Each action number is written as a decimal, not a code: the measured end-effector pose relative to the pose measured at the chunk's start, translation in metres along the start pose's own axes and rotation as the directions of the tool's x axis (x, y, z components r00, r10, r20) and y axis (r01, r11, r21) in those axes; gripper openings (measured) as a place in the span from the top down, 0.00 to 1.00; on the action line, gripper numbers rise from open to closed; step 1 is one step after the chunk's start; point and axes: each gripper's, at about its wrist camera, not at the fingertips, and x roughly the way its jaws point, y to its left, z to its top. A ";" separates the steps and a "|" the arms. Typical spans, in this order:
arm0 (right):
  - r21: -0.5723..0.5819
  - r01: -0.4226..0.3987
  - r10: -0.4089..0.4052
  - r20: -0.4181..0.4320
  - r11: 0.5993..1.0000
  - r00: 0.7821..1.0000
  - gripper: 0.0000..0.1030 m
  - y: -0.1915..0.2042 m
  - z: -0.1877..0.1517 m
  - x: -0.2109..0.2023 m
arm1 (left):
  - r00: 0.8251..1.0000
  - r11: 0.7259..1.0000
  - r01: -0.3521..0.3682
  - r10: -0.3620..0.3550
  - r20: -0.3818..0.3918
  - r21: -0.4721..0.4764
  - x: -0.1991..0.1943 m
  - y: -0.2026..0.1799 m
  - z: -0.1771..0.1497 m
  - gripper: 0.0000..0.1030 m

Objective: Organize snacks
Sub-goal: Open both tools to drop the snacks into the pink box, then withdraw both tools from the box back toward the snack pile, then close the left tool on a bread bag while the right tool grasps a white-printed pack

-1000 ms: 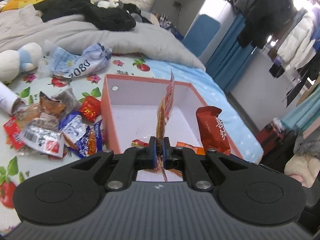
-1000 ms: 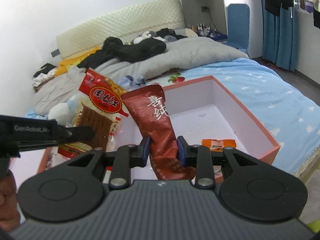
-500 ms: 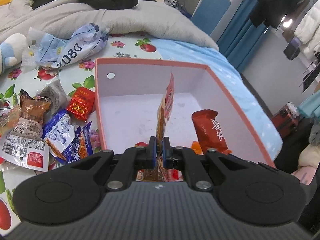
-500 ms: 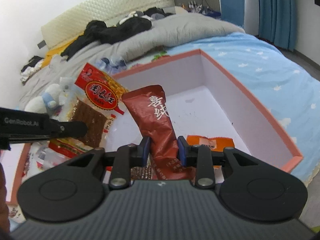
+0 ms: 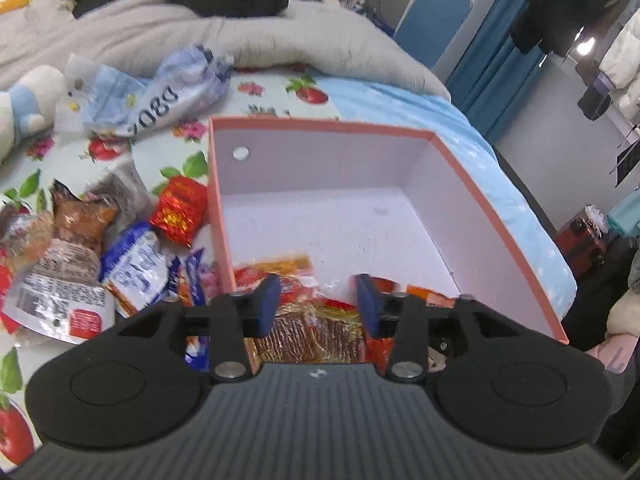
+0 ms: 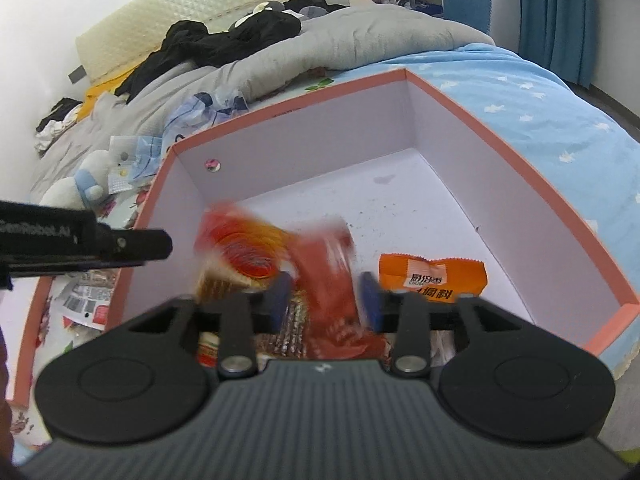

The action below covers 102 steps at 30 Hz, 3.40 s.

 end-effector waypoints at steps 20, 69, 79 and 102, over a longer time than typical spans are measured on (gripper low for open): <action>-0.033 -0.080 0.084 0.153 0.996 0.985 0.38 0.044 -0.012 -0.101 | 0.985 0.994 0.000 -0.019 0.172 0.109 -0.137 -0.017 -0.040 0.52; -0.344 -0.260 0.305 0.084 0.902 0.949 0.38 0.172 -0.119 -0.140 | 0.944 0.972 -0.202 0.227 0.240 -0.124 -0.240 0.127 -0.158 0.46; -0.372 -0.242 0.294 0.091 0.896 0.951 0.38 0.209 -0.101 -0.095 | 0.942 0.958 -0.259 0.278 0.189 -0.121 -0.199 0.173 -0.121 0.45; -0.558 -0.147 0.195 0.028 0.817 0.980 0.39 0.260 -0.086 0.059 | 0.980 0.881 -0.166 0.197 0.026 -0.443 -0.060 0.320 -0.078 0.32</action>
